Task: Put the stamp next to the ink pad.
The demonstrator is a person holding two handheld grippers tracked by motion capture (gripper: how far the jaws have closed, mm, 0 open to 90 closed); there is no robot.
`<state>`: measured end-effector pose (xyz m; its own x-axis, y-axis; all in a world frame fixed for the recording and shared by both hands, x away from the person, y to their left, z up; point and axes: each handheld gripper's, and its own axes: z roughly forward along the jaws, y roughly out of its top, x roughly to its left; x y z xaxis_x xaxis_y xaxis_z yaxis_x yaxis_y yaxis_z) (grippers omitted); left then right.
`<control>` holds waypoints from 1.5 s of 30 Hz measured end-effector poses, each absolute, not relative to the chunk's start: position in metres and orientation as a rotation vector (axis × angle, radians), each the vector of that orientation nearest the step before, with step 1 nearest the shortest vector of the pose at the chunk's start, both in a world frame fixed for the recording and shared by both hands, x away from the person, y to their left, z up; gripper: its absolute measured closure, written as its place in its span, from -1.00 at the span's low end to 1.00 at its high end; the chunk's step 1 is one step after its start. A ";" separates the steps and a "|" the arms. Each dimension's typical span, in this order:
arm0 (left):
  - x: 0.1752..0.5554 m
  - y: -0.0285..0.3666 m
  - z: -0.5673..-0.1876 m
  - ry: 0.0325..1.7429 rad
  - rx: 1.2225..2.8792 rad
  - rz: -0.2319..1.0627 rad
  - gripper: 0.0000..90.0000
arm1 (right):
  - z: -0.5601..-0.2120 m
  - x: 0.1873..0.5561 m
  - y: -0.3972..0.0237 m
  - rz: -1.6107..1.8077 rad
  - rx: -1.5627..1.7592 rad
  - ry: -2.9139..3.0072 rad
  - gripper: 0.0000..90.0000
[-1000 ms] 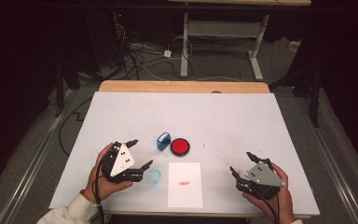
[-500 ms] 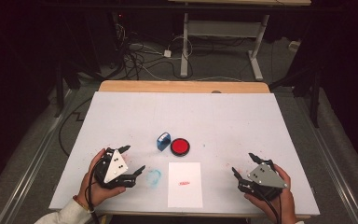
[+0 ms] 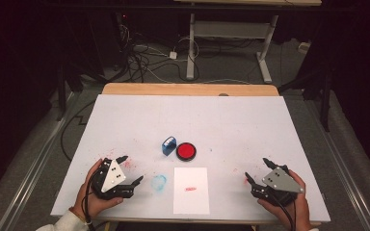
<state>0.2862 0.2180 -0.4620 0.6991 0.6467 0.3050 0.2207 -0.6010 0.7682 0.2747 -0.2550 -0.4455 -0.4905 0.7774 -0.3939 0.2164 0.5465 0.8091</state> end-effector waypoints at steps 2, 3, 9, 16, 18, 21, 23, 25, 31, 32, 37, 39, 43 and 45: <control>0.286 0.219 -0.465 0.670 2.181 0.740 -0.59 | -0.447 0.275 -0.256 0.901 0.806 1.997 -0.36; 0.286 0.220 -0.466 0.673 2.183 0.739 -0.59 | -0.447 0.274 -0.257 0.897 0.809 1.990 -0.35; 0.285 0.219 -0.469 0.673 2.199 0.737 -0.59 | -0.450 0.274 -0.259 0.892 0.813 1.996 -0.36; 0.283 0.219 -0.468 0.668 2.201 0.749 -0.59 | -0.454 0.273 -0.259 0.889 0.807 2.007 -0.36; 0.282 0.220 -0.467 0.671 2.194 0.749 -0.59 | -0.455 0.272 -0.258 0.891 0.816 2.012 -0.36; 0.281 0.220 -0.466 0.666 2.188 0.759 -0.61 | -0.453 0.271 -0.255 0.897 0.806 2.009 -0.36; 0.281 0.220 -0.466 0.667 2.183 0.762 -0.61 | -0.451 0.271 -0.251 0.903 0.788 2.006 -0.36; 0.282 0.220 -0.466 0.665 2.185 0.759 -0.61 | -0.452 0.271 -0.248 0.897 0.783 2.015 -0.36; 0.282 0.219 -0.466 0.670 2.188 0.756 -0.61 | -0.453 0.273 -0.247 0.899 0.780 2.023 -0.36; 0.282 0.219 -0.465 0.670 2.186 0.758 -0.61 | -0.453 0.272 -0.247 0.899 0.775 2.020 -0.36; 0.282 0.220 -0.465 0.675 2.177 0.760 -0.61 | -0.453 0.273 -0.248 0.905 0.783 2.015 -0.35; 0.283 0.221 -0.465 0.676 2.178 0.758 -0.61 | -0.453 0.273 -0.247 0.905 0.781 2.016 -0.36; 0.284 0.221 -0.464 0.680 2.173 0.759 -0.61 | -0.453 0.275 -0.246 0.905 0.780 2.016 -0.36; 0.284 0.221 -0.464 0.680 2.178 0.762 -0.61 | -0.453 0.275 -0.246 0.906 0.779 2.016 -0.36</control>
